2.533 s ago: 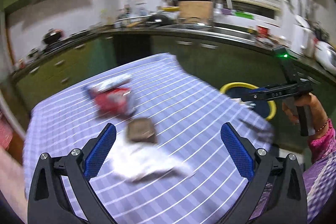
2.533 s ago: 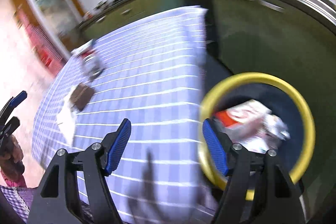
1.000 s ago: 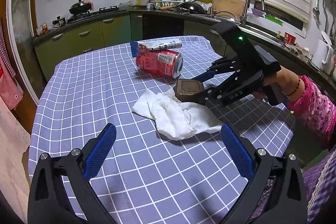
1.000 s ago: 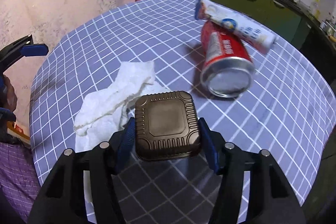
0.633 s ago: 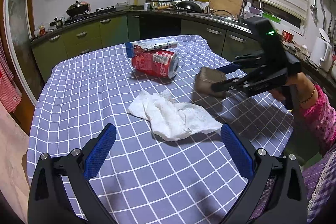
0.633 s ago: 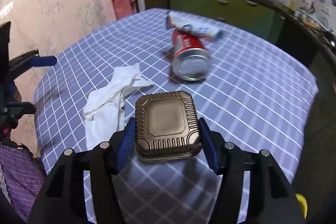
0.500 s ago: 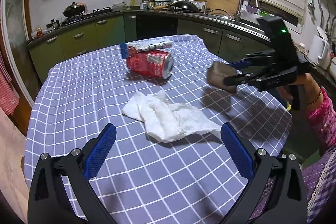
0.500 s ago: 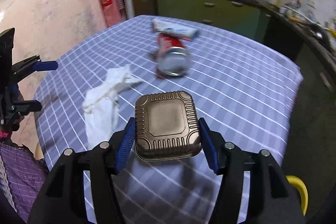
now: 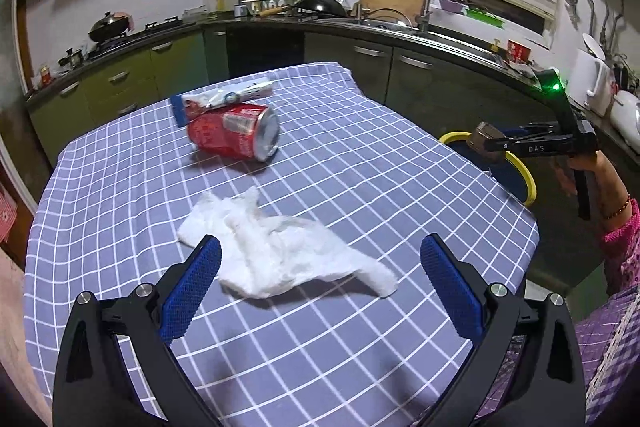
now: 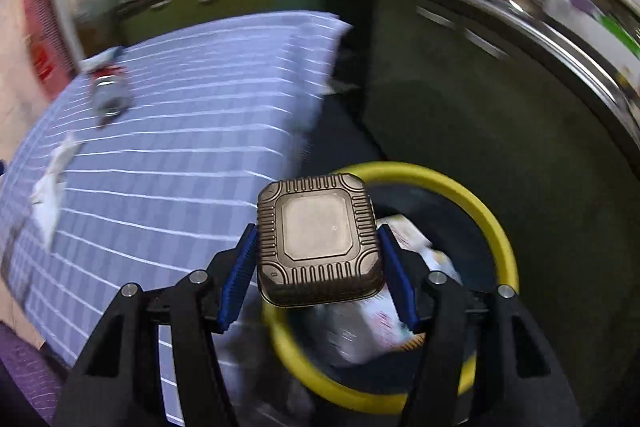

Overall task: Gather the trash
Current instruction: 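Carry the foil tray over the yellow bin and open the right gripper, then grasp the crumpled white tissue with the left gripper, then carry the tissue over the yellow bin and open the left gripper, then grasp the white toothpaste tube beside the red can with the right gripper, then carry the toothpaste tube over the yellow bin and open the right gripper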

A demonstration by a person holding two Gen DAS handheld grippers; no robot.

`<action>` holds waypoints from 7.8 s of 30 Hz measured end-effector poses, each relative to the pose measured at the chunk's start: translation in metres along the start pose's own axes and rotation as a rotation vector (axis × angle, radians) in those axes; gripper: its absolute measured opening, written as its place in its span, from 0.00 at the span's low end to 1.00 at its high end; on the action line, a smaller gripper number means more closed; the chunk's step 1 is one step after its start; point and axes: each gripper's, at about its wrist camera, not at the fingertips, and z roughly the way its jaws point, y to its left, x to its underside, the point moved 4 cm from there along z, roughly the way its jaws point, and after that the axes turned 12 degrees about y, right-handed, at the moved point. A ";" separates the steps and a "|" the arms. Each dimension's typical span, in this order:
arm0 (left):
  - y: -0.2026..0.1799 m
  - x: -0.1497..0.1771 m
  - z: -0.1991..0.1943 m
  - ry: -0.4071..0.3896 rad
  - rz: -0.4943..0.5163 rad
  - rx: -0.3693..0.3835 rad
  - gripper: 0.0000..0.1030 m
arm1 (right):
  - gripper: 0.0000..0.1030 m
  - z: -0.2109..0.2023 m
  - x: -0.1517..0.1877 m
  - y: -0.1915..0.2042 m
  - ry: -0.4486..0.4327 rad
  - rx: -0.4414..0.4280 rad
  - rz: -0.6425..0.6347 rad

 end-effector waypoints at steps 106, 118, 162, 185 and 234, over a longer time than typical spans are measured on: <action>-0.307 -0.187 0.208 0.275 0.517 0.351 0.80 | 0.68 -0.040 0.118 -0.144 -0.137 0.033 0.558; -0.165 -0.135 0.082 0.069 0.343 0.238 0.87 | 0.69 -0.025 0.081 -0.105 -0.101 0.001 0.436; 0.102 0.031 -0.006 0.041 -0.242 -0.159 0.94 | 0.71 0.055 -0.241 0.288 0.114 -0.520 -0.638; 0.091 0.028 -0.002 0.055 -0.214 -0.146 0.94 | 0.14 0.056 -0.211 0.285 0.082 -0.465 -0.681; 0.013 -0.008 0.000 0.030 0.008 -0.076 0.94 | 0.52 0.004 0.046 -0.089 -0.010 0.026 0.387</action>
